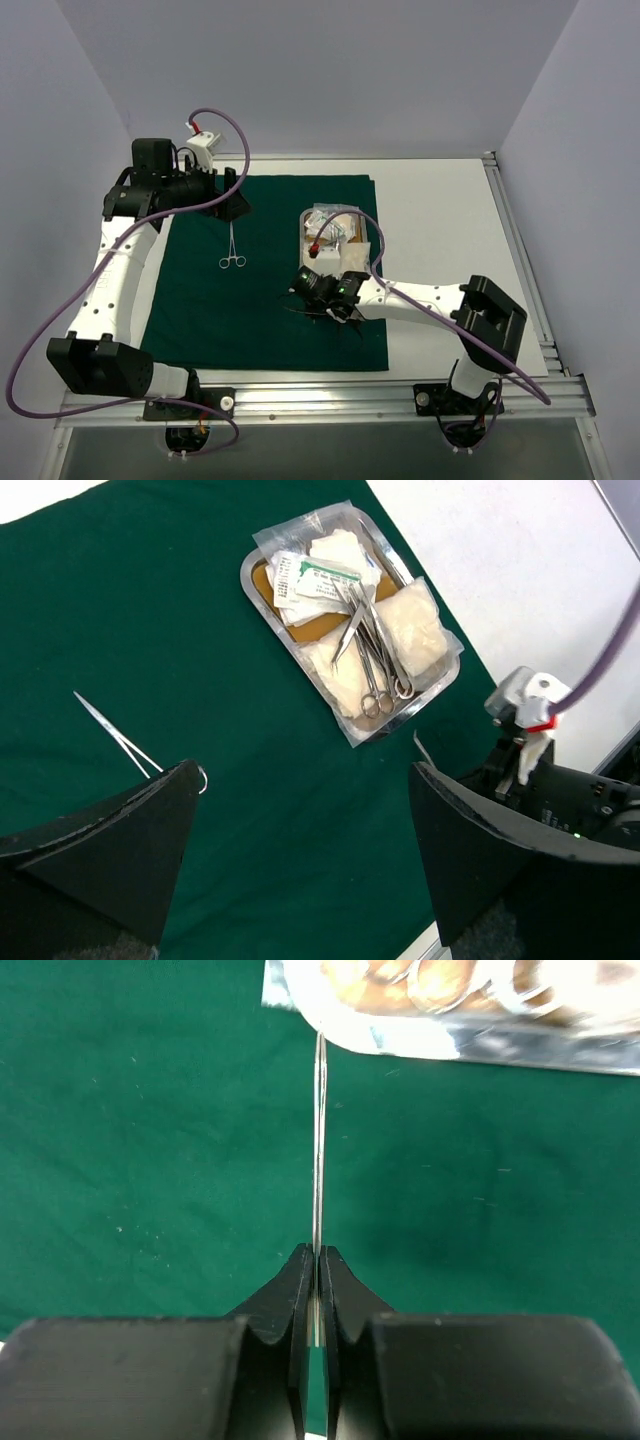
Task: Open and lay out the surgical kit
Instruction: Place the medical item in the surgical kit, then pick up the medical item from the container.
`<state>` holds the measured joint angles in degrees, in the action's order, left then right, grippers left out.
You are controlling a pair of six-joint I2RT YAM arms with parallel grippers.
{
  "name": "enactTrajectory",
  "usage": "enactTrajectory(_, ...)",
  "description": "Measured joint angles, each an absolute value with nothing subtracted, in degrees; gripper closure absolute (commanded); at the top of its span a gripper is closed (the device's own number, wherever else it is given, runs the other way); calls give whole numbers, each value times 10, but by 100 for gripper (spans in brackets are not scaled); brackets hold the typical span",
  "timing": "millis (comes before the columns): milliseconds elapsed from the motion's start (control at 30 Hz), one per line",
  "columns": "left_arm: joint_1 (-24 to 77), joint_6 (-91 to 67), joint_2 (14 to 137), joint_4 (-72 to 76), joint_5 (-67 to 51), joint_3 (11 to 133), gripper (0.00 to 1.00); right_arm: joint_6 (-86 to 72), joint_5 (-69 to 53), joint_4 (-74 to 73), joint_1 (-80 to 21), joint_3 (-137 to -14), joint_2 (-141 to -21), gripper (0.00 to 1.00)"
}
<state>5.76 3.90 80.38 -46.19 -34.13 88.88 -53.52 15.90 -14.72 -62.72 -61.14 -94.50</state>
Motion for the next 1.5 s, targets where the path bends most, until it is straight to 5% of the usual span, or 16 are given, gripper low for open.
enactTrajectory(367,50,57,797,-473,-359,881,6,-587,107,-89,-633,-582,-1016,100)
enactTrajectory(533,46,57,798,-475,-374,881,6,-606,110,-84,-635,-579,-1015,81)
enactTrajectory(1100,38,65,805,-483,-389,881,6,-615,126,-125,-646,-595,-1012,66)
enactTrajectory(1500,8,107,807,-497,-368,882,6,-546,184,-239,-636,-725,-905,69)
